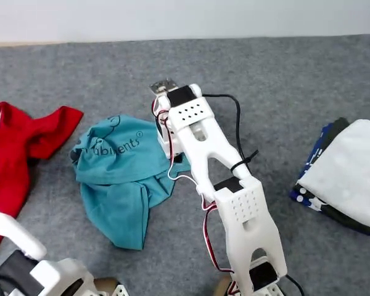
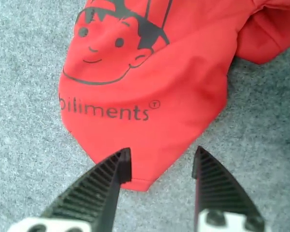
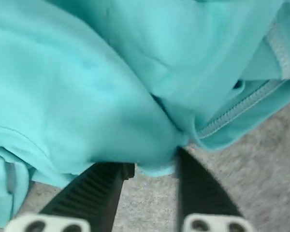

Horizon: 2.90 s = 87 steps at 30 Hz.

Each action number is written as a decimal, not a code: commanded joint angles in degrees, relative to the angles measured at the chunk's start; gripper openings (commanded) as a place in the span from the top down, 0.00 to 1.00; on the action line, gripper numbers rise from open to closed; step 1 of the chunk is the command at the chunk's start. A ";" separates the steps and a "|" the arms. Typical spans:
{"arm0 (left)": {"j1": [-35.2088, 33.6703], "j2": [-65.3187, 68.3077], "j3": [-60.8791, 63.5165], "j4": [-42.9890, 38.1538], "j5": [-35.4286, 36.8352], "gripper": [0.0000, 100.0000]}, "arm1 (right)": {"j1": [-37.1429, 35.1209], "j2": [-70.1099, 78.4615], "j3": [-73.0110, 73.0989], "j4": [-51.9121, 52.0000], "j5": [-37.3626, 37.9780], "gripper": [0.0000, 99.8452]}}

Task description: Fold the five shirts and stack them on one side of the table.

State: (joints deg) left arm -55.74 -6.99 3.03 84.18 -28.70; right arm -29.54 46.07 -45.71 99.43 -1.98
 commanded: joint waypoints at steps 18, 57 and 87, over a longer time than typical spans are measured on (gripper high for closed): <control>0.26 -2.64 -0.48 -0.44 -0.44 0.80 | 2.86 -14.81 -20.92 3.21 16.88 0.99; 17.67 -30.68 13.41 14.59 -0.44 0.88 | -3.30 -35.82 -40.97 -38.02 75.78 0.99; 25.05 -56.53 35.56 3.16 -1.58 0.97 | 3.21 -35.21 -30.07 3.74 48.97 0.99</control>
State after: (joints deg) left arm -30.77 -63.16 38.46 90.07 -31.52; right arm -27.25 14.95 -82.55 100.66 51.21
